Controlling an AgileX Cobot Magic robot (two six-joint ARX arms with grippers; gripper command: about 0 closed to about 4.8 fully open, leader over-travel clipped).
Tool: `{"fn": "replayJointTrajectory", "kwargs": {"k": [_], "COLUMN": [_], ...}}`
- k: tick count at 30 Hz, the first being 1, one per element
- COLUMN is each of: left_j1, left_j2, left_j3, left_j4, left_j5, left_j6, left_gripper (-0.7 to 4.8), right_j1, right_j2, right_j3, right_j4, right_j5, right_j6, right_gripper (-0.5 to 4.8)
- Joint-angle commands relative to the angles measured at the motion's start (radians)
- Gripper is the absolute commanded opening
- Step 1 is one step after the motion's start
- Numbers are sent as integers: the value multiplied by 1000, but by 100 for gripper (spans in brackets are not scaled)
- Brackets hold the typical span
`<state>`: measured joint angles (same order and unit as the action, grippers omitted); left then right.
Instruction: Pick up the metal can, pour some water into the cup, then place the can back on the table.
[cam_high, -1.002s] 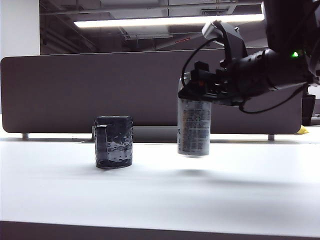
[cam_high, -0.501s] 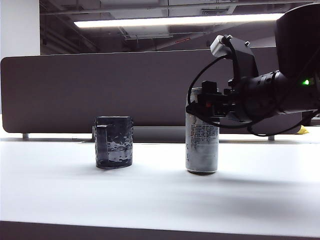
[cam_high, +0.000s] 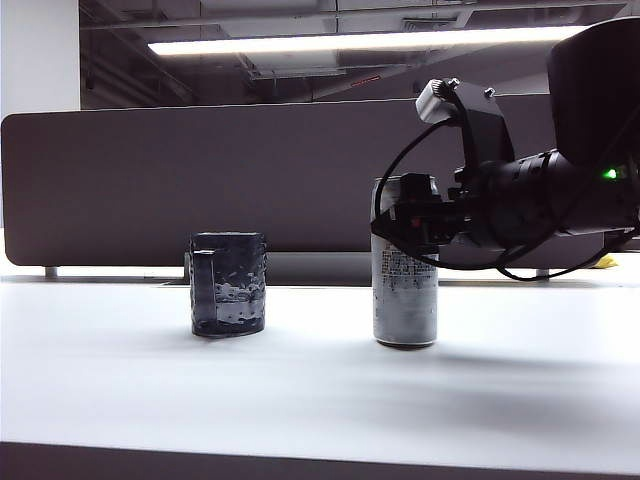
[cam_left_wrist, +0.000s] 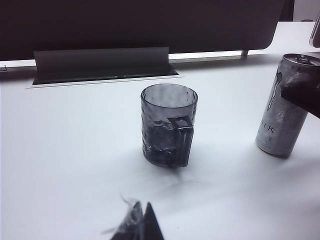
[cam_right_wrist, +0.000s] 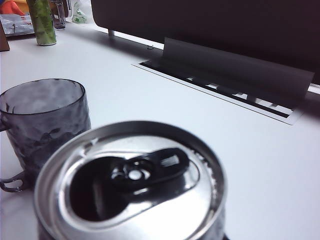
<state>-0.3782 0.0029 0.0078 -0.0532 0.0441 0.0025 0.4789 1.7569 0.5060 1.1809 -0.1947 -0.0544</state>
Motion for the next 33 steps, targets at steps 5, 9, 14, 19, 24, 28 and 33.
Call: {"fn": "replayJointTrajectory", "kwargs": {"k": [5,9,14,19,24,28,33], "left_j1": [0,6,85,193,243,243,243], "left_j2": [1,1,1,1,1,1,1], "left_j3": [1,1,1,1,1,1,1], "left_j4": [9,8,8,8,8,8,8], "left_j5": [2,2,5,4,2,4,4], "left_j6": [-3,-3,-3,-3,-3,-3,-3], "left_gripper": [-5,-5,-5,-5,-5,-5,-5], "right_j1": [0,0,0,0,0,0,0], "right_j2": [-3,-3,-5,-41,-145,-263,-473], "right_j3": [2,2,2,5,4,3,3], "right_j4": [21,76,186,230,229,203,60], "right_j5": [2,2,3,31,40,38,37], "right_j6": [-1,2,18,32,35,40,47], "right_gripper": [409,442,475,479,479,426,107]}}
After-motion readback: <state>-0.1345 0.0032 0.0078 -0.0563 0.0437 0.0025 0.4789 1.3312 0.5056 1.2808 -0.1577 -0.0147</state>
